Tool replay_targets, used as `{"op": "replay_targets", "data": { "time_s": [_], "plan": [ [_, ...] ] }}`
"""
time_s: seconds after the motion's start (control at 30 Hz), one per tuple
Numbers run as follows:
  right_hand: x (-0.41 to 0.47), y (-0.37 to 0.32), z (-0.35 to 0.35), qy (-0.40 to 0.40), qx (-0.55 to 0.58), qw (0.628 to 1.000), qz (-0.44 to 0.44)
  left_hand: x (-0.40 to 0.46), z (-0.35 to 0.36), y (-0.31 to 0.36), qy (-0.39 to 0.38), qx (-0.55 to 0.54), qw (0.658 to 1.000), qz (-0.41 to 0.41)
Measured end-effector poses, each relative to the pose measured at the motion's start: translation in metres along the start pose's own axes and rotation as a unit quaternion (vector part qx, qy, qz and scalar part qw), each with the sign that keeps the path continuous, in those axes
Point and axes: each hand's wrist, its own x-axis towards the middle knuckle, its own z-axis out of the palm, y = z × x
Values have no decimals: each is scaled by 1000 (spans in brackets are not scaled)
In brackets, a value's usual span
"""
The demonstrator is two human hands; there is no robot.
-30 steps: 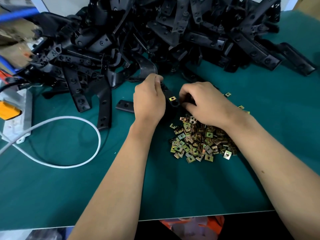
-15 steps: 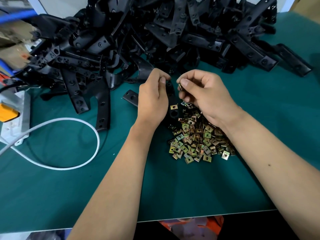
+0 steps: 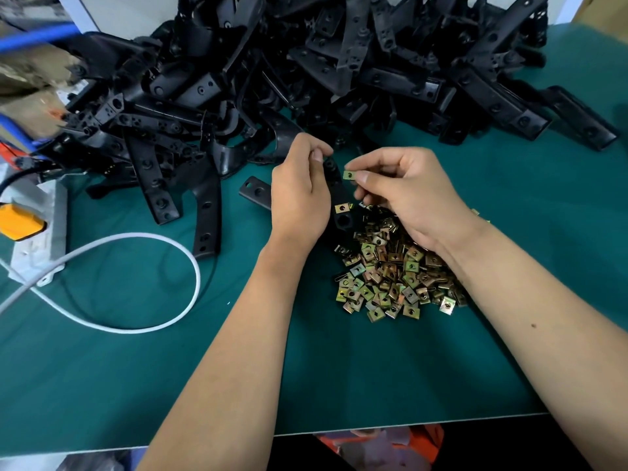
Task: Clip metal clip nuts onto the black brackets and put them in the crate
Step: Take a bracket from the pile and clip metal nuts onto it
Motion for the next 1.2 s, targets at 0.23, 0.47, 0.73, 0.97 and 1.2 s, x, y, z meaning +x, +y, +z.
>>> {"op": "replay_targets", "data": {
  "time_s": [0.23, 0.47, 0.73, 0.97, 1.2],
  "plan": [
    [0, 0, 1, -15, 21, 999, 42, 0, 1, 1, 5, 2, 1000, 11],
    [1, 0, -1, -21, 36, 997, 66, 0, 2, -1, -6, 0, 1000, 25],
    [0, -3, -2, -30, 33, 997, 64, -1, 0, 2, -11, 35, 997, 64],
    [-1, -3, 2, -4, 18, 999, 44, -1, -1, 3, -10, 35, 997, 72],
    [0, -6, -3, -5, 42, 997, 68, -3, 0, 9, -17, 42, 995, 87]
  ]
}}
